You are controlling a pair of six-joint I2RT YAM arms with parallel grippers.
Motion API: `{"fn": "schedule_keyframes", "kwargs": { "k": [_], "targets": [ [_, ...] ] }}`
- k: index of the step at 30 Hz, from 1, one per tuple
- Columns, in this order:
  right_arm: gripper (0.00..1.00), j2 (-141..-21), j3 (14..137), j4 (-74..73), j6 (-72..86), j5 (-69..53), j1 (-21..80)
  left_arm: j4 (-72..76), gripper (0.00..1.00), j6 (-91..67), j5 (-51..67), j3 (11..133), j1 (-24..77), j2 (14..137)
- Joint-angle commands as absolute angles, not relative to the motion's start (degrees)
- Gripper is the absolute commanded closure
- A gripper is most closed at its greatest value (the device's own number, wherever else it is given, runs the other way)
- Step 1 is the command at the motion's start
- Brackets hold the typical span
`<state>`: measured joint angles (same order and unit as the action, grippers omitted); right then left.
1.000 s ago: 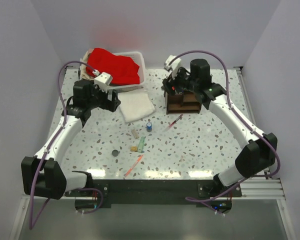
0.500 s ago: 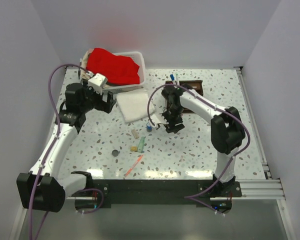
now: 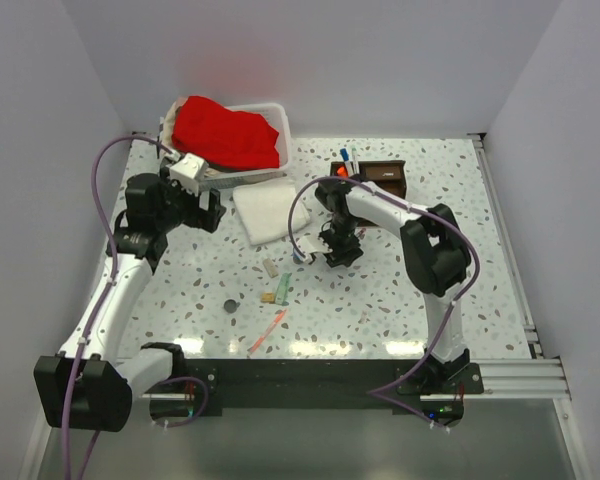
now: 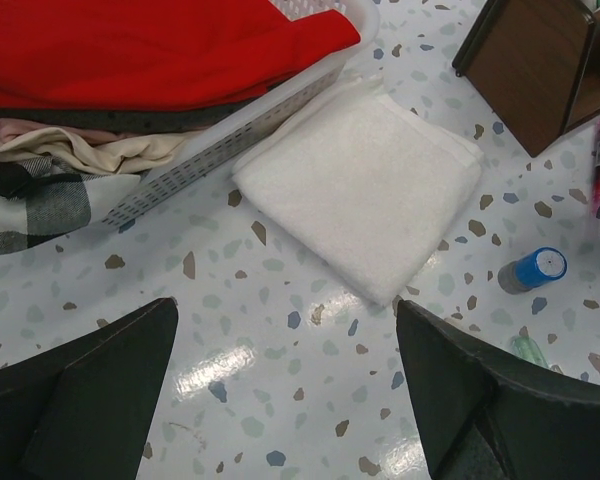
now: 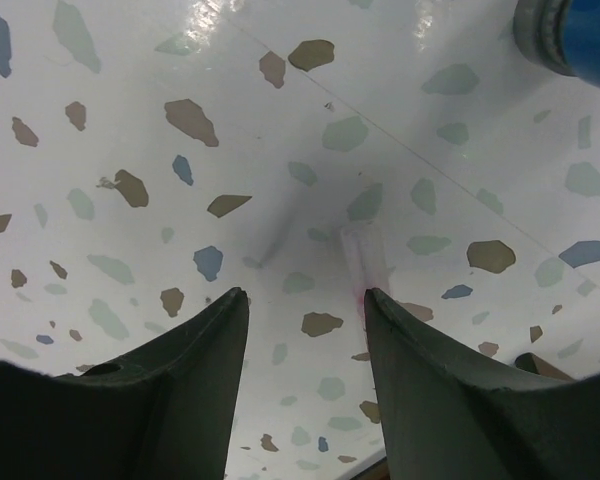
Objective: Sort the stationery into containers
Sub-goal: Pick up the pen from the center of the board.
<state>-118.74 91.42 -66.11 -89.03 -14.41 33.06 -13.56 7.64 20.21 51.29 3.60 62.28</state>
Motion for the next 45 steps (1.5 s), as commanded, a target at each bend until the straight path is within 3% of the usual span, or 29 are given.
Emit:
{"fn": "schedule_keyframes", "kwargs": {
  "k": [1,11,16,25,26,30,36,39,43,45],
  "targets": [
    [0.47,-118.92,92.90,-63.29,-87.63,-12.92,32.96,-12.13,0.04,7.38,21.27,51.15,2.99,62.40],
    [0.49,-121.55,91.76,-58.98,-86.49,-11.52,32.78,-11.43,0.05,6.94,21.71,52.03,2.99,64.16],
    [0.57,-122.87,90.97,-58.10,-85.78,-10.72,32.35,-11.34,0.04,6.86,21.88,52.65,2.99,65.39],
    [0.95,-119.72,81.58,-53.44,-84.12,-9.93,32.08,-11.42,0.04,6.86,21.80,53.61,2.99,66.79],
    [1.00,-117.71,81.30,-53.87,-82.72,-11.41,32.17,-11.51,0.05,7.03,21.71,54.05,2.99,66.88],
    [1.00,-111.12,84.98,-58.00,-75.08,-19.14,32.08,-11.95,0.04,7.82,21.27,55.11,2.99,67.15],
    [1.00,-104.33,101.84,-61.70,-55.05,-36.17,27.70,-11.25,0.05,7.65,22.06,56.42,2.99,68.29],
    [1.00,-100.73,103.89,-50.75,-39.16,-41.47,23.05,-10.90,0.05,7.03,22.24,57.13,2.99,69.25],
    [1.00,-94.50,95.48,-21.10,-14.83,-44.65,17.76,-10.90,0.05,6.42,23.11,58.62,2.99,70.92],
    [1.00,-93.69,93.09,-13.74,-10.56,-42.90,16.01,-10.99,0.05,6.33,23.29,59.59,2.99,71.71]
  ]
}}
